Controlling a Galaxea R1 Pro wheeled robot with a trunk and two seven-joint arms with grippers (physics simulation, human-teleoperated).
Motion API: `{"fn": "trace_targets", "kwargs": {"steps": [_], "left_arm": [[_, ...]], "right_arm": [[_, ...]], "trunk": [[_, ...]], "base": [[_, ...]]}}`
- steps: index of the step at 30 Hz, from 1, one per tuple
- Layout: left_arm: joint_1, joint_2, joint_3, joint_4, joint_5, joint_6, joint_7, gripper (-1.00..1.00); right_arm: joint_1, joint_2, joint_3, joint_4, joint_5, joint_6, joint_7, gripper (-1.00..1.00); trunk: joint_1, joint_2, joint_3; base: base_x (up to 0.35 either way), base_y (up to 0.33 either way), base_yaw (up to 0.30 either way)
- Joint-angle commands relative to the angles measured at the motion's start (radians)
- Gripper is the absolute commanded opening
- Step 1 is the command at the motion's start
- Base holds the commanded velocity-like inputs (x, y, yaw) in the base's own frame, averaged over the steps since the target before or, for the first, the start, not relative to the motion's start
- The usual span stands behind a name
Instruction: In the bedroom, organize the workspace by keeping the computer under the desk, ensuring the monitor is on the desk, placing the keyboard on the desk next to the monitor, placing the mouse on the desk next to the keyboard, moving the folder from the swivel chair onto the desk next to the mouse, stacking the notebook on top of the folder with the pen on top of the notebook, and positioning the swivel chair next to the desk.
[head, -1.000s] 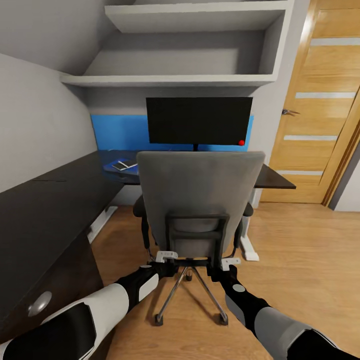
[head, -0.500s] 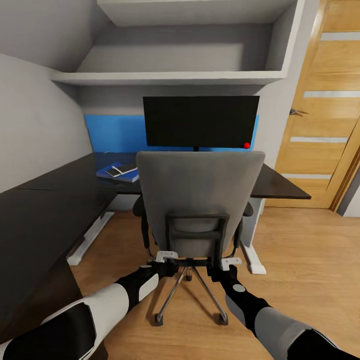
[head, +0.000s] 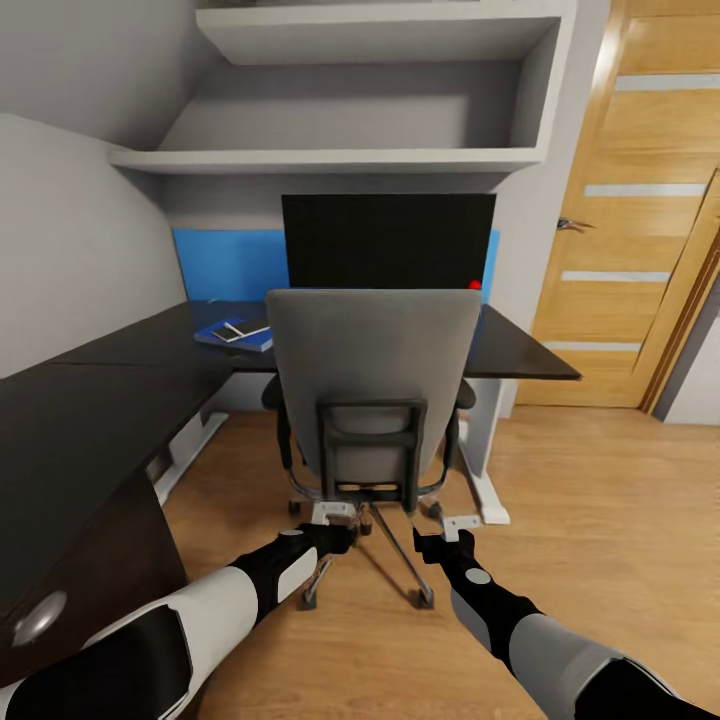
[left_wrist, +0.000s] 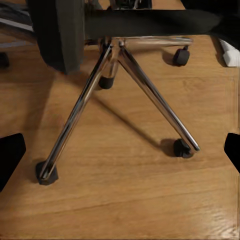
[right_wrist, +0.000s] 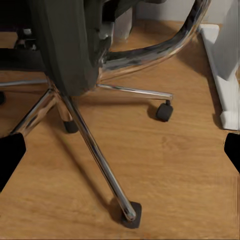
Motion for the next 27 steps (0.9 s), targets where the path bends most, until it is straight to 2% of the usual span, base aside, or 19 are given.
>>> {"fn": "trace_targets", "kwargs": {"steps": [1, 21, 27], "left_arm": [[-0.001, 0.000, -0.006, -0.001, 0.006, 0.003, 0.006, 1.00], [-0.001, 0.000, -0.006, -0.001, 0.006, 0.001, 0.007, 1.00], [-0.001, 0.000, -0.006, -0.001, 0.006, 0.001, 0.007, 1.00]], "right_arm": [[-0.001, 0.000, 0.009, 0.000, -0.007, -0.003, -0.005, 1.00], [-0.001, 0.000, 0.008, 0.000, -0.010, -0.002, -0.005, 1.00], [-0.001, -0.005, 0.005, 0.011, -0.013, -0.006, -0.006, 1.00]], "trunk": [[-0.001, 0.000, -0.001], [-0.001, 0.000, -0.001], [-0.024, 0.042, 0.018]], "base": [[-0.323, -0.122, 0.000], [-0.325, -0.120, 0.000], [-0.329, -0.027, 0.000]]}}
